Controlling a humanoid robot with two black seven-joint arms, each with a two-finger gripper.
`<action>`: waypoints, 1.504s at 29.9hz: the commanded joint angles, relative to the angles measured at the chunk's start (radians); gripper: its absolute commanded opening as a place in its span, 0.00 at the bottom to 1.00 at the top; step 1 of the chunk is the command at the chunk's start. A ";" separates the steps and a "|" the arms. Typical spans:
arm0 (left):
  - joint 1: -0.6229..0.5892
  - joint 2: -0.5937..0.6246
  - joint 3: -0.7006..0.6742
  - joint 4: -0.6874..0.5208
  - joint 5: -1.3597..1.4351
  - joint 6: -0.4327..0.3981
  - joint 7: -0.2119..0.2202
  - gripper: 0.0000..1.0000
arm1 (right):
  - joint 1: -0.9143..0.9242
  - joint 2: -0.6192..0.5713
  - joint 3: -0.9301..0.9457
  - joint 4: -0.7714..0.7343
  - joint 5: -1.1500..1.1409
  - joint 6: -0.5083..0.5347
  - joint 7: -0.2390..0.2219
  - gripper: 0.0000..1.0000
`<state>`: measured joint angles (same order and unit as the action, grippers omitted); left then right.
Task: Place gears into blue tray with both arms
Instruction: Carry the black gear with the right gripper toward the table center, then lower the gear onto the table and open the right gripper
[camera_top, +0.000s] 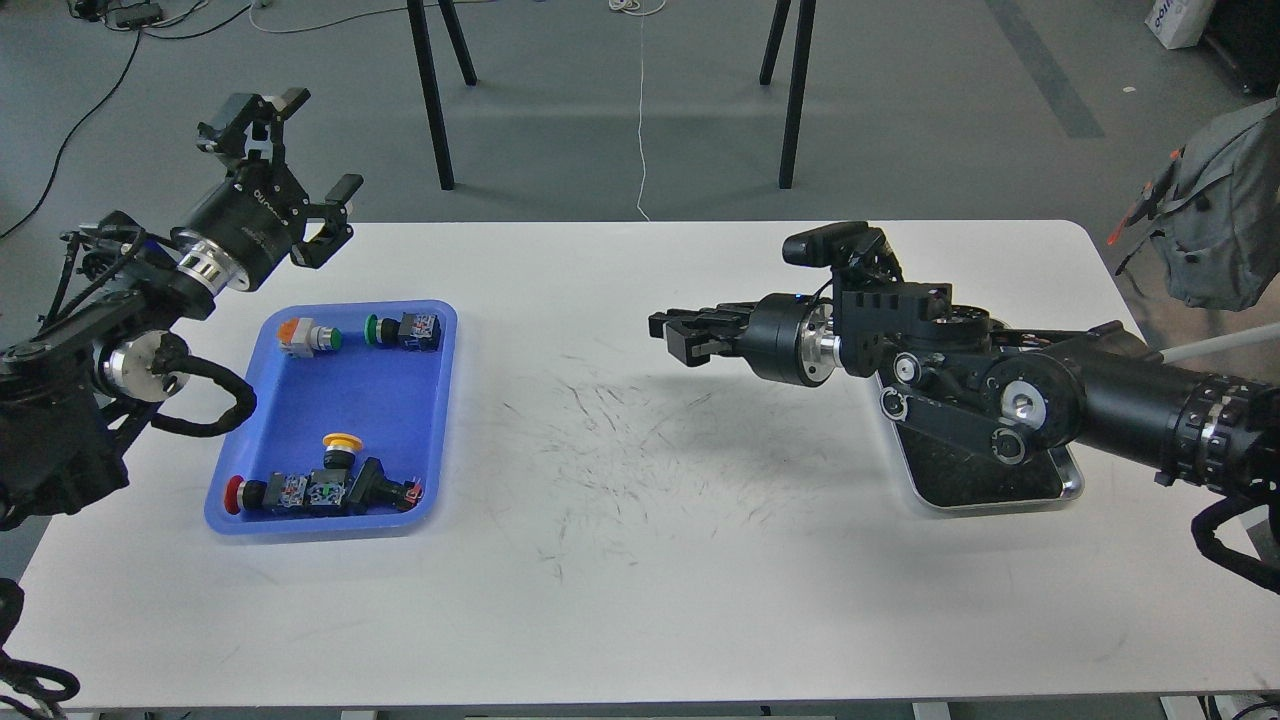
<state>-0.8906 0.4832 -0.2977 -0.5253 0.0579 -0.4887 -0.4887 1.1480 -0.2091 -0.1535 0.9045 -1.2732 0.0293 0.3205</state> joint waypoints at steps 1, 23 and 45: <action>-0.001 0.009 0.000 -0.001 -0.003 0.000 0.000 1.00 | -0.014 0.068 -0.070 0.010 -0.064 -0.041 0.029 0.01; 0.001 0.072 -0.012 -0.035 -0.003 0.000 0.000 1.00 | -0.097 0.209 -0.182 -0.036 -0.180 -0.192 0.032 0.01; 0.001 0.089 -0.012 -0.036 -0.003 0.000 0.000 1.00 | -0.106 0.209 -0.169 -0.050 -0.164 -0.190 0.032 0.42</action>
<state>-0.8897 0.5612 -0.3092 -0.5621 0.0551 -0.4888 -0.4887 1.0370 0.0001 -0.3248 0.8520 -1.4427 -0.1628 0.3513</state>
